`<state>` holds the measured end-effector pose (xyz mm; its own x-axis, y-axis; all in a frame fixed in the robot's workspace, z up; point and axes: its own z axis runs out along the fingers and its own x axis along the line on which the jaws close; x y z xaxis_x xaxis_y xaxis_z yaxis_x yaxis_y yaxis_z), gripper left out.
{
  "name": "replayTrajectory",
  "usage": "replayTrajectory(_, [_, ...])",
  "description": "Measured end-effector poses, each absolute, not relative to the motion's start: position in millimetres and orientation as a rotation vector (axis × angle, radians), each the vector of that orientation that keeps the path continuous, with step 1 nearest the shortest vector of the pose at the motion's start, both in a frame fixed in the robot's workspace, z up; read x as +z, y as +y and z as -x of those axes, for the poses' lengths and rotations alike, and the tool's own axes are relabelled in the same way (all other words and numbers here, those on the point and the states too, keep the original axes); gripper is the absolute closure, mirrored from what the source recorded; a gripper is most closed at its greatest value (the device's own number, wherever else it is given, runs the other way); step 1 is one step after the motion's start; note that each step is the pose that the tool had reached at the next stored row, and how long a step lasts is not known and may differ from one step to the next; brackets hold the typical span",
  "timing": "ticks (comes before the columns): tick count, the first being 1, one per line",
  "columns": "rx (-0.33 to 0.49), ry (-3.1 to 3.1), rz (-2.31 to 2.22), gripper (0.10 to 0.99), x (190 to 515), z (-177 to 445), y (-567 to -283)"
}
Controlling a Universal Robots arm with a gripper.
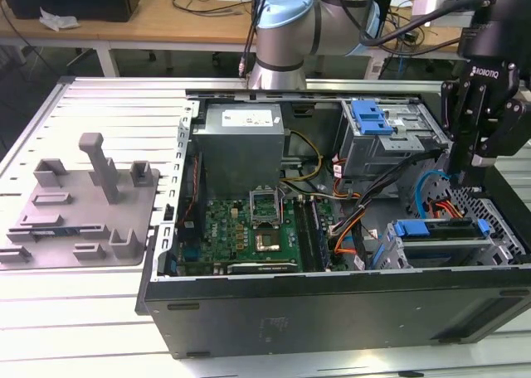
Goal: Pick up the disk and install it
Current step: 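Insert the second disk wire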
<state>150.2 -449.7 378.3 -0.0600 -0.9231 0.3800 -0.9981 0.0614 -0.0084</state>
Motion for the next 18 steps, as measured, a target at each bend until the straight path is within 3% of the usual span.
replayTrajectory(3, [0.385,-2.073,-1.947,0.722,378.1,-150.2,-450.4])
replayTrajectory(6, [0.328,-2.107,-1.979,0.722,377.8,-150.2,-456.4])
replayTrajectory(10, [0.326,-2.108,-1.980,0.722,377.9,-150.1,-458.1])
replayTrajectory(13, [0.326,-2.108,-1.980,0.925,377.7,-150.2,-458.4])
replayTrajectory(18, [0.321,-2.131,-1.951,0.925,377.8,-150.4,-460.9])
